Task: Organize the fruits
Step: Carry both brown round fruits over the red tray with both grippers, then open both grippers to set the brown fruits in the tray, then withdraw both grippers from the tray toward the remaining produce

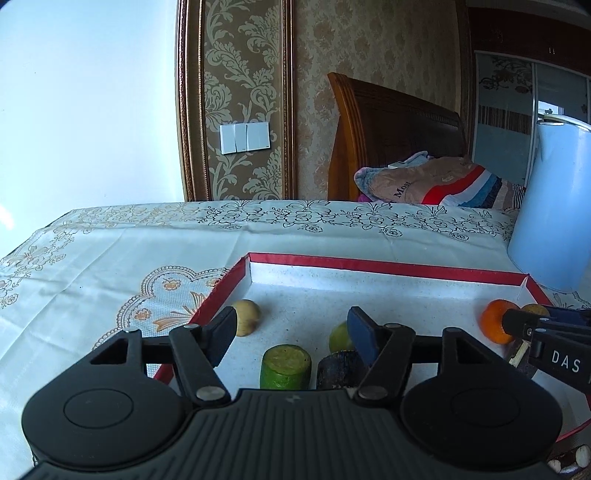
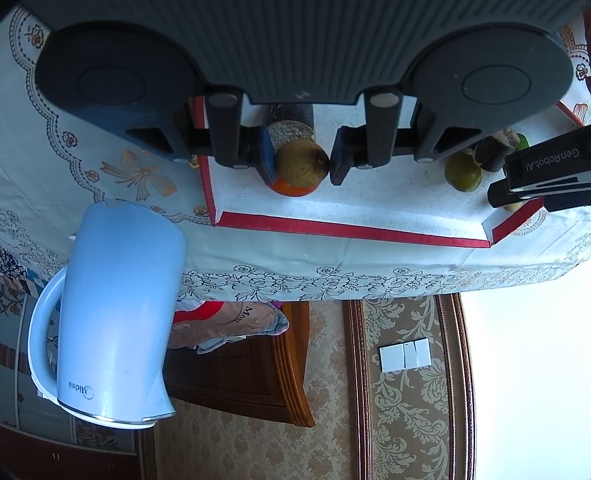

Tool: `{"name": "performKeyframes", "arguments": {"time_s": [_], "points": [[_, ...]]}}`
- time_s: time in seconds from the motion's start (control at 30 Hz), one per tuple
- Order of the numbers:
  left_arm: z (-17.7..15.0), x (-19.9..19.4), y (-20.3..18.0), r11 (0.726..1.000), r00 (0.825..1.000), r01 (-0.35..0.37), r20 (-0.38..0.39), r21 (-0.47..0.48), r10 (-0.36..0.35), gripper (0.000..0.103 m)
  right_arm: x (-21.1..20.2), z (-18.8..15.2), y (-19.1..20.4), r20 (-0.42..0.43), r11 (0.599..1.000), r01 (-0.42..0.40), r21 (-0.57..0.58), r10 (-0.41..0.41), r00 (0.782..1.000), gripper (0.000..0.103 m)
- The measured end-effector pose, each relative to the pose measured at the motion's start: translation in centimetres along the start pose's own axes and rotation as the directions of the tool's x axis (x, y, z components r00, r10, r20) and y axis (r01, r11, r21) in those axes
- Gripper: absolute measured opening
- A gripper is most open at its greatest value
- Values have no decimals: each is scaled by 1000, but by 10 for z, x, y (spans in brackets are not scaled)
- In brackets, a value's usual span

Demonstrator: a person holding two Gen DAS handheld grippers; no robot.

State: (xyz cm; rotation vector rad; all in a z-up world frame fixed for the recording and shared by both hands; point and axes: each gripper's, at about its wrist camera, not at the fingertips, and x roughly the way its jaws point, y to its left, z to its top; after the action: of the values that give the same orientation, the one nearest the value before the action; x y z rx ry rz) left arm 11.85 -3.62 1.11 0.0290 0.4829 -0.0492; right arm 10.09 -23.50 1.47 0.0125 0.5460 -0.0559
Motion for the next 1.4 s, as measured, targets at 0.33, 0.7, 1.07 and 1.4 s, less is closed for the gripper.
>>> {"name": "performKeyframes", "arguments": {"time_s": [0.33, 0.7, 1.07, 1.4], "points": [[1, 4, 4, 1000, 1000, -3, -28, -23, 3, 66, -2, -1, 1, 5, 1000, 6, 6, -6, 1000, 50], [0, 7, 10, 998, 999, -15, -43, -54, 13, 66, -4, -2, 1, 19, 1000, 20, 1, -20, 1000, 77], [-2, 0, 19, 996, 999, -13, -42, -88, 9, 67, -11, -4, -3, 22, 999, 9, 35, -9, 1000, 96], [-8, -12, 20, 997, 1000, -3, -30, -80, 1, 67, -21, -13, -5, 19, 999, -9, 30, 8, 1000, 101]]}}
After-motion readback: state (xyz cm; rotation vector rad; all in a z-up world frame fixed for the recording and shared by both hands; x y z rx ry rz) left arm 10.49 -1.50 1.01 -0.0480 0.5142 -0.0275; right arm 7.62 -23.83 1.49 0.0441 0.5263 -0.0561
